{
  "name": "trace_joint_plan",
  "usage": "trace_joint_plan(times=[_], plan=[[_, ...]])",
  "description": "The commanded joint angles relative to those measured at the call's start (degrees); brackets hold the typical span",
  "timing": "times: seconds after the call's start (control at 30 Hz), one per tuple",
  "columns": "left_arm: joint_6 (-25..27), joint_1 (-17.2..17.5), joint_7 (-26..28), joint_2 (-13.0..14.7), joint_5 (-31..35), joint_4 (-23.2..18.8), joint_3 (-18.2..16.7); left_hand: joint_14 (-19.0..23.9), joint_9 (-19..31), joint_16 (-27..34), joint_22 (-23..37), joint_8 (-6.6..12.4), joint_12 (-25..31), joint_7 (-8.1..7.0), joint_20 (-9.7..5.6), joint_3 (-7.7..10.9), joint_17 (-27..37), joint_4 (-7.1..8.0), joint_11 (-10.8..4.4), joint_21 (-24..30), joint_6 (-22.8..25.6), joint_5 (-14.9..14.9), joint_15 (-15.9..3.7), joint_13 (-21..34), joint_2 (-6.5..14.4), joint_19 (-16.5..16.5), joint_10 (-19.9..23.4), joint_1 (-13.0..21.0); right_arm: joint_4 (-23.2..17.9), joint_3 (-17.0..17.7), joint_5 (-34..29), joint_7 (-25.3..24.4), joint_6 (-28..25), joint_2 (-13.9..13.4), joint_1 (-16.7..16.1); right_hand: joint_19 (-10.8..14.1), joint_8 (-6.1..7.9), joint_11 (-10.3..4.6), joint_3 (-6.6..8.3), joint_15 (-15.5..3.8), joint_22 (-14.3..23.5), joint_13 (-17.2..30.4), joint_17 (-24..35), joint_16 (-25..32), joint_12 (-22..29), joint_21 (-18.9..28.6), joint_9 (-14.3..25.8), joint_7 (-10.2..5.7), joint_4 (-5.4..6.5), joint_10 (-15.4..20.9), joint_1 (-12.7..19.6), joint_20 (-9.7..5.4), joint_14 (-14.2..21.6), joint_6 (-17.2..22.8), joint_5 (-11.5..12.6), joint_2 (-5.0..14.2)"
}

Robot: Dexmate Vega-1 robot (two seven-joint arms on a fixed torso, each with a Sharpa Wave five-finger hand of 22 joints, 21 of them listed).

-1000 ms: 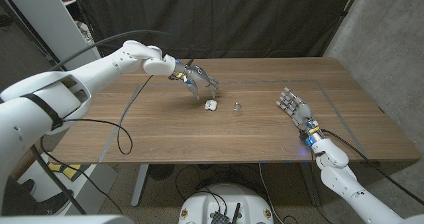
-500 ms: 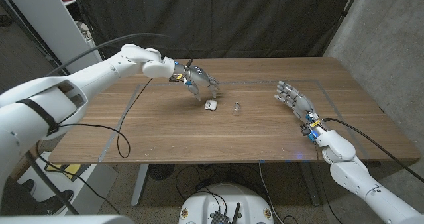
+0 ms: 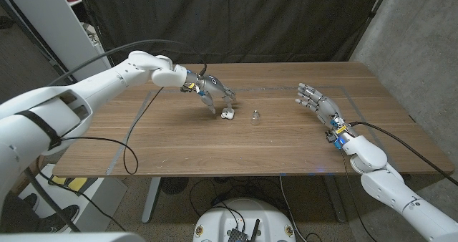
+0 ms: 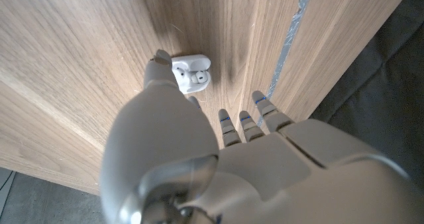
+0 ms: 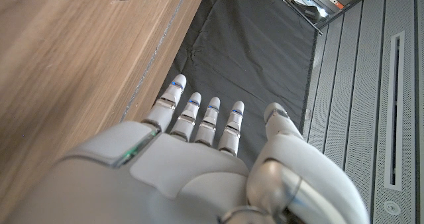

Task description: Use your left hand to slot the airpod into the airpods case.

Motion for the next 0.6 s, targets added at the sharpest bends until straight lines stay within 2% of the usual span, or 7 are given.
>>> trace_joint_plan(times=[0.03,0.6], plan=[[-0.6,-0.3,5.4,-1.2,2.8,2.8,1.1,0.6,0.2,0.3,0.2,0.27,0.5,-0.08,0.5,-0.31,0.1,-0.12,-0.4,0.3,0.5,-0.4,-2.74,0.1,-0.3,0.1,0.4,0.3,-2.4,-0.1,-0.8,-2.3,-0.1,-0.7,-1.5,-0.1,-0.24,0.34,-0.23,-5.65,0.2,0.2,0.1,-0.1,0.0,0.3,0.1,0.41,0.03,0.3,-0.1,-0.07,-0.3,0.3,0.0,-0.29],[0.4,-1.7,8.7,-2.2,3.7,4.8,3.5,1.1,0.5,0.4,0.2,0.3,0.6,-0.08,0.62,-0.43,0.1,-0.19,-0.46,0.4,0.5,-0.4,-3.01,0.1,0.0,0.1,0.6,0.8,-4.6,0.4,-0.5,-3.1,-1.0,-1.8,-3.1,-0.3,-0.24,0.16,-0.39,-5.72,0.2,0.2,0.1,-0.1,0.0,0.3,0.1,0.44,0.06,0.3,-0.2,-0.11,-0.3,0.5,0.1,-0.3]])
